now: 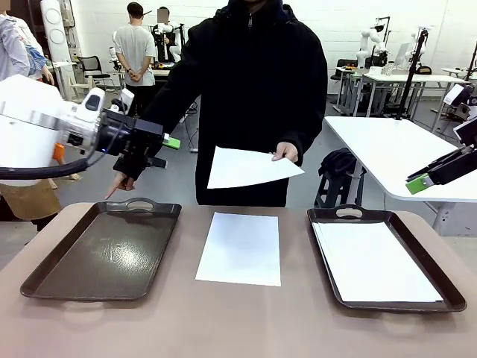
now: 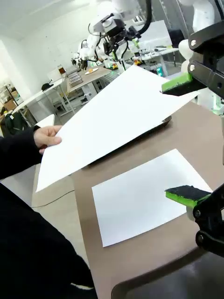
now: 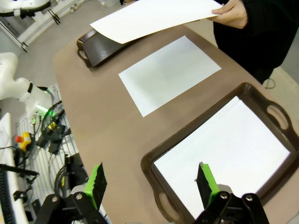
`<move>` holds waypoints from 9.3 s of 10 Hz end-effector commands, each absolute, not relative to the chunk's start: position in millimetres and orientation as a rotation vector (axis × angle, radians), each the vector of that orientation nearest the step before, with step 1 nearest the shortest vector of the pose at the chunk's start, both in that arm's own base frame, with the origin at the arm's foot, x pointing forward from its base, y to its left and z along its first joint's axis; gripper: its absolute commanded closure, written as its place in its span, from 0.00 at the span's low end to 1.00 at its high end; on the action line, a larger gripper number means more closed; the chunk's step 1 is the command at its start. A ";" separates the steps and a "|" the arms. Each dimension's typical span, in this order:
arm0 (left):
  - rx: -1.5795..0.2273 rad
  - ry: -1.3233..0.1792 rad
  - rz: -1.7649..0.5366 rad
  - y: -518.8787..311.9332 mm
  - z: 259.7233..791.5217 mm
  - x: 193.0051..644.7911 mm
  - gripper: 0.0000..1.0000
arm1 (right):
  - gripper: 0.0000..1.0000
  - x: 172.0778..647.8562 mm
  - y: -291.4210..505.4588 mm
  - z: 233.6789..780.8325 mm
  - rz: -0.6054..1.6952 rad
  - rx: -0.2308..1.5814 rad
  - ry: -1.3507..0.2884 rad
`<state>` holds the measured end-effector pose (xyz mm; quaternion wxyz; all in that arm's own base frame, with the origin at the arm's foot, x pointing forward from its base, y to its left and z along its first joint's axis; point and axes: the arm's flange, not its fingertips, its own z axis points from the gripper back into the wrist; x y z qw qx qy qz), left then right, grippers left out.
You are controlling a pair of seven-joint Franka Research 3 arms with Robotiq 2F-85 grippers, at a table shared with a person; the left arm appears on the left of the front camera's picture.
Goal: Sort the A4 documents.
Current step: Receive the A4 Paper, then place the A4 Paper in the designated Handle tray.
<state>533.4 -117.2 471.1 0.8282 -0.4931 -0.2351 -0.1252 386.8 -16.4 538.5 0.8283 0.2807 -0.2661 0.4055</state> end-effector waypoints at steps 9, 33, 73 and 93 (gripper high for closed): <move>-1.253 -0.241 -0.175 -210.2 415.2 578.9 0.00 | 0.00 387.0 -15.9 537.3 0.863 0.600 -0.565; -1.395 -0.179 0.031 -213.0 403.8 596.3 1.00 | 0.00 387.0 -15.9 537.3 0.863 0.600 -0.565; -0.525 0.025 0.082 22.1 360.1 576.6 0.99 | 0.00 387.0 -15.9 537.3 0.863 0.600 -0.565; -0.423 -0.012 0.167 37.3 365.3 567.0 0.01 | 0.00 387.0 -15.9 537.3 0.863 0.600 -0.565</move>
